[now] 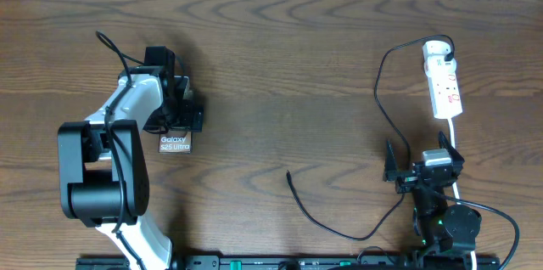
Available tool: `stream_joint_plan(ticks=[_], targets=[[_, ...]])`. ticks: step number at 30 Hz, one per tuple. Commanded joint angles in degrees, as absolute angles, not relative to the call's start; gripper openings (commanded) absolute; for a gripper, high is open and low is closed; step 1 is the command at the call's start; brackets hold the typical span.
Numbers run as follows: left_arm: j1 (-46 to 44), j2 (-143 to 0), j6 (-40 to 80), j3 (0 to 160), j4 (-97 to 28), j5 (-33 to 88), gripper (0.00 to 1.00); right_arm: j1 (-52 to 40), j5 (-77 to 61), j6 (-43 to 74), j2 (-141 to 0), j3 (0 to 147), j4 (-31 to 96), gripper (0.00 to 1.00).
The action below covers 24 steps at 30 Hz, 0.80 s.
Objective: Plug charger to phone and switch on socket
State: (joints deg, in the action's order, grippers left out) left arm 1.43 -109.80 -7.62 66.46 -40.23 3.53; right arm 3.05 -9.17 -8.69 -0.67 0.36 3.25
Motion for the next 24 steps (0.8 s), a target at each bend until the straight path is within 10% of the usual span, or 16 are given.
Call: stream_joint_plan(ticks=[1,24], targets=[[1.4,-115.9,-8.4,62.1,-38.9,4.0,0.98,2.6,-9.1,-9.5,-0.3,0.3,3.5,0.99],[1.4,-115.9,-10.9,62.1,-36.7,4.0,0.98,2.6,-9.1,-9.5,-0.3,0.3,3.5,0.99]])
